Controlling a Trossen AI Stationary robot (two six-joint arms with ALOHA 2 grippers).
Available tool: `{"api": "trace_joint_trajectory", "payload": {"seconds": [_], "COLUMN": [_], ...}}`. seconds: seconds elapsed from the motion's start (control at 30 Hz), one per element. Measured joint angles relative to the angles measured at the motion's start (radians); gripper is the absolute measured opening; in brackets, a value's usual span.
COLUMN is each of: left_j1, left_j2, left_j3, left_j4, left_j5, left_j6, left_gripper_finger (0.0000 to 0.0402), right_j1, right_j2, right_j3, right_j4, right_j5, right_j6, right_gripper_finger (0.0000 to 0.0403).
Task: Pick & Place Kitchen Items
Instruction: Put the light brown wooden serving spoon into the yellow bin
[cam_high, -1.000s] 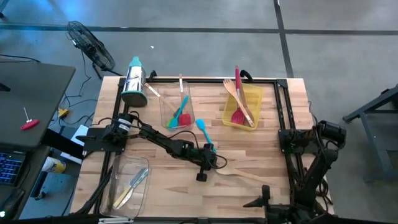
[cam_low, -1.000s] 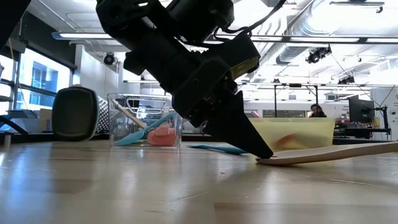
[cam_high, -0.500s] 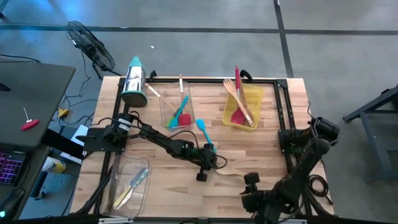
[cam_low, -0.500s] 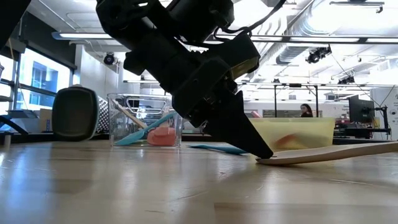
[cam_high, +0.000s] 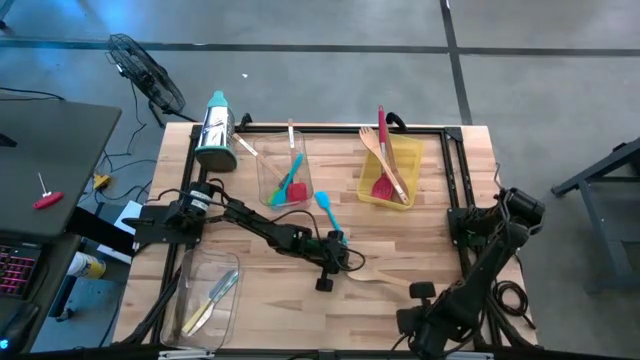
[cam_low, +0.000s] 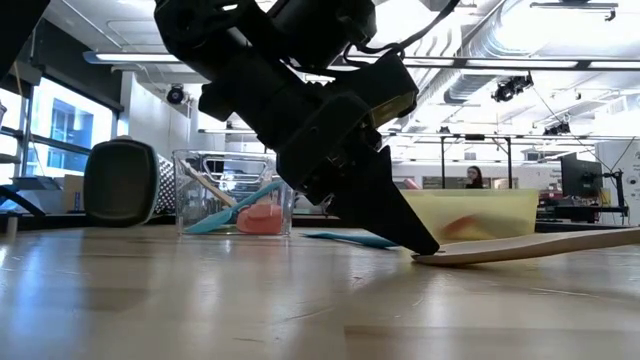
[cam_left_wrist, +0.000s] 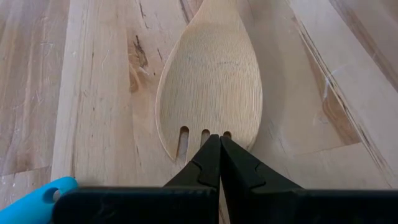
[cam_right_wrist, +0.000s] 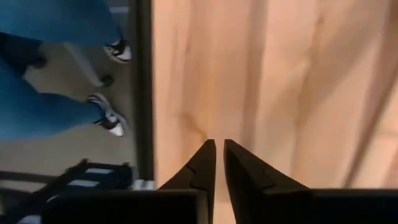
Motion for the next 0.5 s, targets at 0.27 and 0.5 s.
{"api": "trace_joint_trajectory", "payload": {"seconds": [0.27, 0.5], "left_j1": [0.0, 0.0], "left_j2": [0.0, 0.0], "left_j3": [0.0, 0.0], "left_j4": [0.001, 0.001], "left_j5": [0.0, 0.0], "left_j6": [0.001, 0.007], "left_gripper_finger": [0.0001, 0.0001], "right_j1": [-0.026, -0.03], "right_j2": [0.0, 0.0], "right_j3": [0.0, 0.0], "right_j4": [-0.06, -0.213], "right_j5": [-0.111, -0.065], "right_j6": [0.278, 0.277], "right_gripper_finger": [0.0004, 0.0004]}}
